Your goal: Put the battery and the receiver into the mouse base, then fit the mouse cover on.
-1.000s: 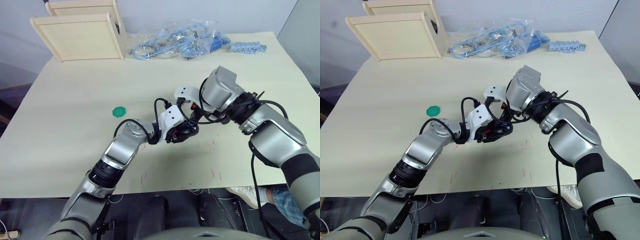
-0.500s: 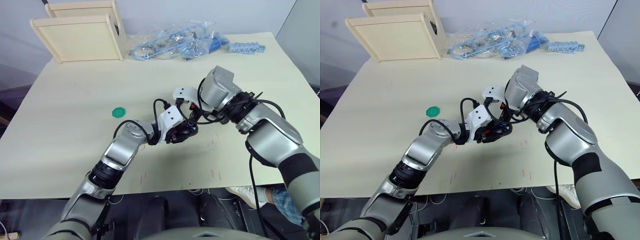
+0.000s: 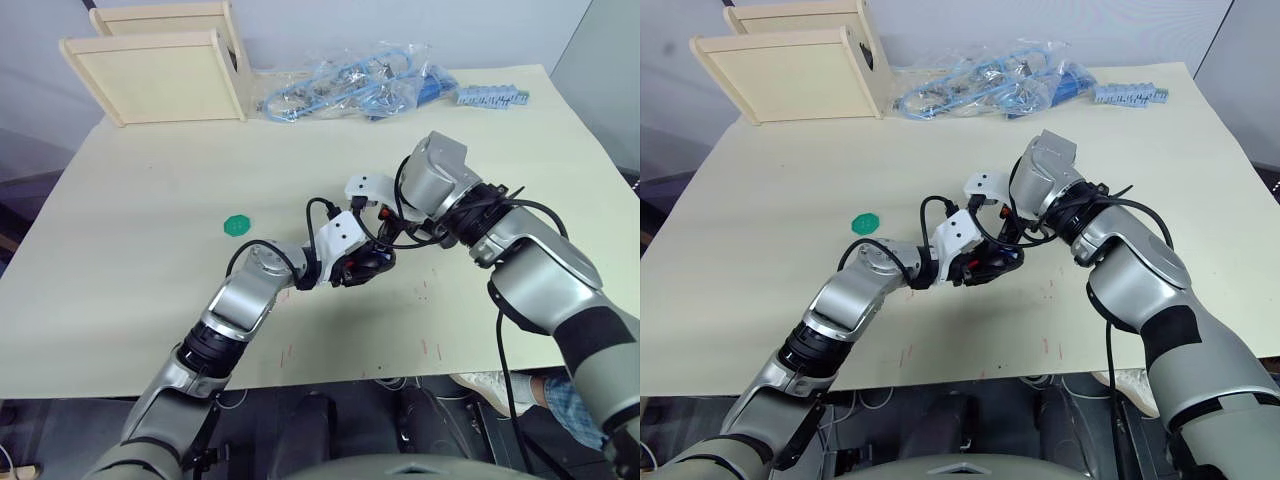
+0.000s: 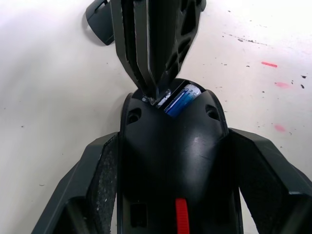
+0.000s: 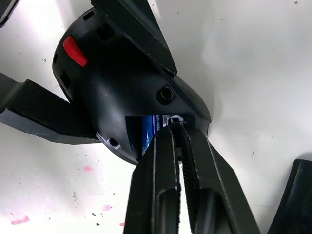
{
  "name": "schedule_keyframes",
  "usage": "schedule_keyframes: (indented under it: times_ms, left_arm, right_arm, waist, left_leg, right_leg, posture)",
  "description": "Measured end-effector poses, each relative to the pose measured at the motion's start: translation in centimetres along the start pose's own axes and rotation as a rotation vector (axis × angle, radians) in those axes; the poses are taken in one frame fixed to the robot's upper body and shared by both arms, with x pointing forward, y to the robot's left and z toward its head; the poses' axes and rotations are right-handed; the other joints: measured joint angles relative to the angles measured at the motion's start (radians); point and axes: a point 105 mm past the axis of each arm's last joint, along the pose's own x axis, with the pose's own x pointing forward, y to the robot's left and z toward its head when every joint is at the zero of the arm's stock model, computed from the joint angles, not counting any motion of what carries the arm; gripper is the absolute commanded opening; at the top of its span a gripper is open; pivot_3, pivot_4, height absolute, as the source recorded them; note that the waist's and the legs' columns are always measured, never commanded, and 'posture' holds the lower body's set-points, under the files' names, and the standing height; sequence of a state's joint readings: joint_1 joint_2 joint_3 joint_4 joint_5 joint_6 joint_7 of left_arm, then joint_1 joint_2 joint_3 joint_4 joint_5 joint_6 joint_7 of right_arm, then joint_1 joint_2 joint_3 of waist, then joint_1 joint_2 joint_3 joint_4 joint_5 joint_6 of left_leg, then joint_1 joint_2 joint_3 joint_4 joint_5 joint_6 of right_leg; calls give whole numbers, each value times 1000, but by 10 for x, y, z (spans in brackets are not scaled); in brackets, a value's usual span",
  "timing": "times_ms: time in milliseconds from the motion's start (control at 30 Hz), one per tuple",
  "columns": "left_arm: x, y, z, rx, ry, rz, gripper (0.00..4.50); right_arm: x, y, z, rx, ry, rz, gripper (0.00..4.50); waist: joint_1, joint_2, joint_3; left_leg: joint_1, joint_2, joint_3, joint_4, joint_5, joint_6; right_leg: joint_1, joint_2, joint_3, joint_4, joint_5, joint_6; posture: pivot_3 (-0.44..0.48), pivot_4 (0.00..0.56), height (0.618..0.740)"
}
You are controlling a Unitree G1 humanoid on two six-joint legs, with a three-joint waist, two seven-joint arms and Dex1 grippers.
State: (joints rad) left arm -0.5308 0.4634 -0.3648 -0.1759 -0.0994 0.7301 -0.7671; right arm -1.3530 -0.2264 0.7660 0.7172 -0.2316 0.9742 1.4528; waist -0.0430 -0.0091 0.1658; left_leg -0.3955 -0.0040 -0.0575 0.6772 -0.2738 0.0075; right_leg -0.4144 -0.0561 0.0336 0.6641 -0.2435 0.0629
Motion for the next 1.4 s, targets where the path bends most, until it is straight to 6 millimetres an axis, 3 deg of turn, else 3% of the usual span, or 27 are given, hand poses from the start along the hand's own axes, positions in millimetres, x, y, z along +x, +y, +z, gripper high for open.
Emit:
schedule_keyframes:
  times_ms: [367,633,933,1233,1400]
  left_arm:
    - [1,-1,2,1,-7,2,2874]
    - [0,0,1,4,-4,0,2874]
    - [-1,0,1,10,-4,-7,2874]
    - [-2,1,1,11,-2,-10,2874]
    - [-4,2,-1,9,4,-11,2874]
  right_arm:
    - [-17,4,-1,-23,-62,30,1321]
    - [-30,0,-26,41,-107,43,1321]
    - [-34,-7,-41,75,-362,2,1321]
    - [-42,-5,-42,101,-776,-12,1321]
    - [-24,-2,-49,149,-874,-16,1321]
  waist:
    - [3,1,1]
    - [3,1,1]
    - [2,1,1]
    - [1,0,1]
    - [0,0,1]
  left_leg:
    - [-2,0,-1,0,0,0]
    - [-2,0,-1,0,-1,1]
    - [-3,0,-2,0,-1,1]
    - [-2,0,-1,-1,-1,2]
    - [-2,0,0,-1,-1,2]
  right_leg:
    - [-1,0,-2,-1,0,0]
    - [-1,-1,-2,-1,0,0]
    - [-1,-1,-2,-1,0,0]
    - [0,-1,-2,-1,0,0]
    - [0,-1,-1,-1,0,0]
  posture:
    - [0,150,740]
    - [0,150,740]
    - [0,150,740]
    - [0,150,740]
    - [0,150,740]
